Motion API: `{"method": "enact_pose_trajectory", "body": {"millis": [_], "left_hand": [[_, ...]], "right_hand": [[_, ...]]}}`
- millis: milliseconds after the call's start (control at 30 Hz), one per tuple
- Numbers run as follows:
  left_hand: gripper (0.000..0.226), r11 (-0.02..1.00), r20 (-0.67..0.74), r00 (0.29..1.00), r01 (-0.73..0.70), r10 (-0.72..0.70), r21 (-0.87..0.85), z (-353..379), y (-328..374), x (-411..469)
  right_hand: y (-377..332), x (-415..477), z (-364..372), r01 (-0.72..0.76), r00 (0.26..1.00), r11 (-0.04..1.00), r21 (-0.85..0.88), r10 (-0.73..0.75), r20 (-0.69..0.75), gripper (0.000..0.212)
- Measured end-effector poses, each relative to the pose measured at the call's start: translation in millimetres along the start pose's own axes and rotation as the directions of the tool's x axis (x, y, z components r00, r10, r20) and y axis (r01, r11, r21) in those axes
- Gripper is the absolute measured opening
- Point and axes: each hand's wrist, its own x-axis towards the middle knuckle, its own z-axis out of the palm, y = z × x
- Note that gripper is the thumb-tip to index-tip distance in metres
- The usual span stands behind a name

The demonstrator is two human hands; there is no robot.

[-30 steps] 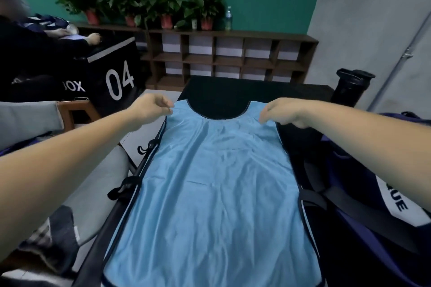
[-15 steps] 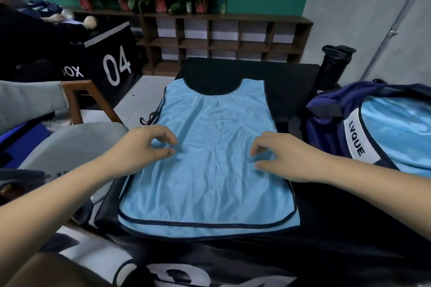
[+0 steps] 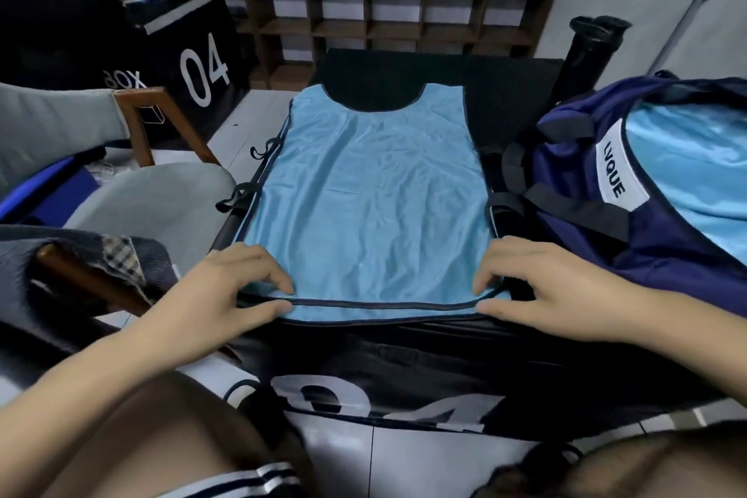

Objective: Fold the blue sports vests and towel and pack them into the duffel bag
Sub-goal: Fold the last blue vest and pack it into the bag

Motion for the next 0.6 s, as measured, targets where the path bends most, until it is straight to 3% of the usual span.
{"method": "enact_pose_trajectory", "body": {"millis": [400, 600], "left_hand": [[0.018, 0.953, -0.051, 0.998, -0.018, 0.035, 0.303, -5.6, -15.0, -21.9], [0.015, 0.944, -0.108, 0.988, -0.07, 0.11, 0.322, -7.6, -7.8, -20.4]], "right_hand": [[13.6, -19.0, 9.7, 0.034, 0.995, 0.972, -0.231, -0.054, -0.082, 0.003], [11.5, -17.0, 11.0, 0.004, 0.991, 0.966, -0.257, -0.038, -0.131, 0.013]]}}
